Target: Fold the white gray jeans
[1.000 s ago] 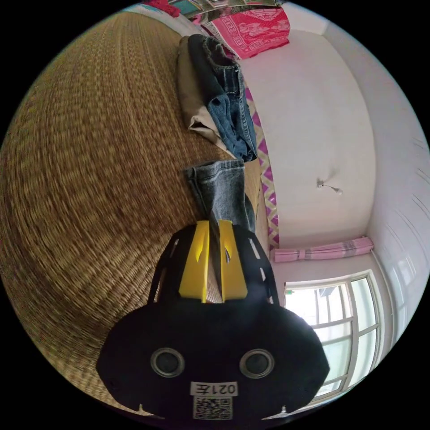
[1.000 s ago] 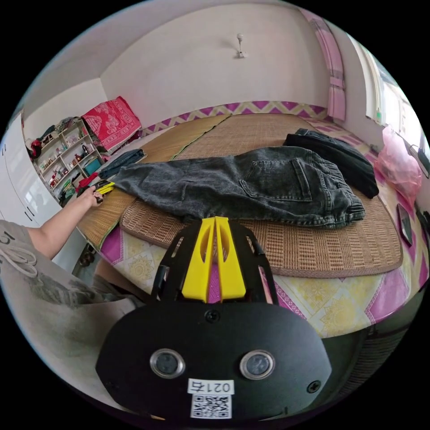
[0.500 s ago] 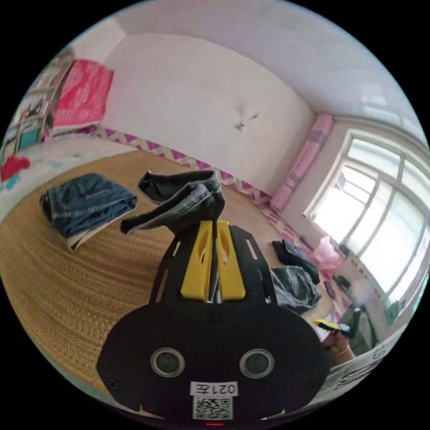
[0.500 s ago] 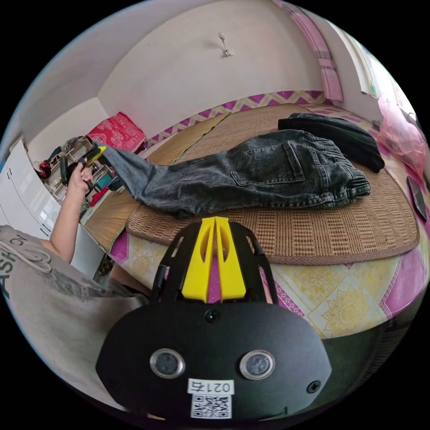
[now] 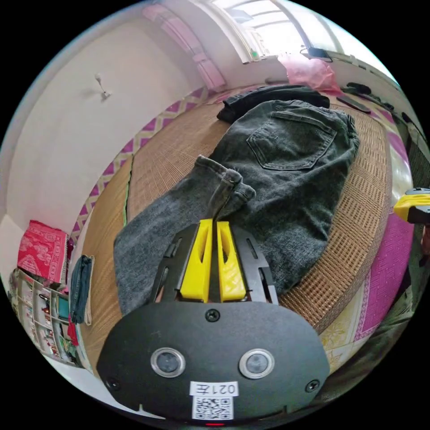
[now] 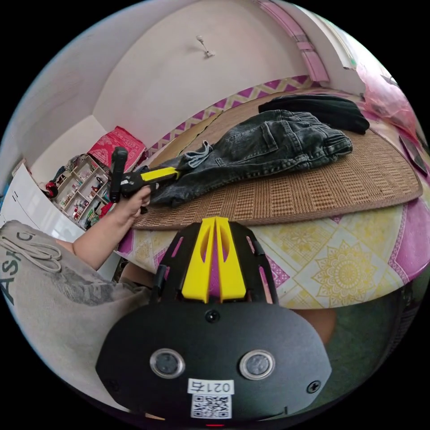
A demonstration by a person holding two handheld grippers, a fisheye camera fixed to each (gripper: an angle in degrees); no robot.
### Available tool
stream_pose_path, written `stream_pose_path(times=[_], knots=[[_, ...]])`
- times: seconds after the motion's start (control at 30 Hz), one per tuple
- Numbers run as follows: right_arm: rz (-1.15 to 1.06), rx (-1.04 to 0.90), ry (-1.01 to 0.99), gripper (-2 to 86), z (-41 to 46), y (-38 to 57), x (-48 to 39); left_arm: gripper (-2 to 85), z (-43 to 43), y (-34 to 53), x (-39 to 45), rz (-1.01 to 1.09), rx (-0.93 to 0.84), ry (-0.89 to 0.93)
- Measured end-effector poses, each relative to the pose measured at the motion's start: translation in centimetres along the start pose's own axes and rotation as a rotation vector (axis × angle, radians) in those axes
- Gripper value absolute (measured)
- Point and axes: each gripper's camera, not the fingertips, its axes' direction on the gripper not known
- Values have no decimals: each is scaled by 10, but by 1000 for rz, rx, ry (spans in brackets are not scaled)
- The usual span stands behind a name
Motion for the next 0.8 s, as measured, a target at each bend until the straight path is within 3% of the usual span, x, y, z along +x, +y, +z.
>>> stream_pose_path(times=[0.07, 0.17, 0.33, 0.43, 0.6, 0.8], knots=[[6, 7, 23, -1, -7, 1, 9, -7, -19, -16, 5, 40, 16, -24], [77, 69, 24, 15, -20, -8, 28, 0, 10, -30, 27, 144, -109, 9], [392, 189, -91, 126, -41, -32, 93, 67, -43, -26, 2, 82, 71, 14], [596, 266, -203, 138, -41, -31, 126, 89, -73, -14, -20, 78, 172, -5], [816, 412, -271, 141, -43, -29, 136, 79, -124, 24, -90, -91, 343, 63], [882, 474, -262, 117, -28, -54, 129, 70, -126, 78, -171, -247, 298, 218]])
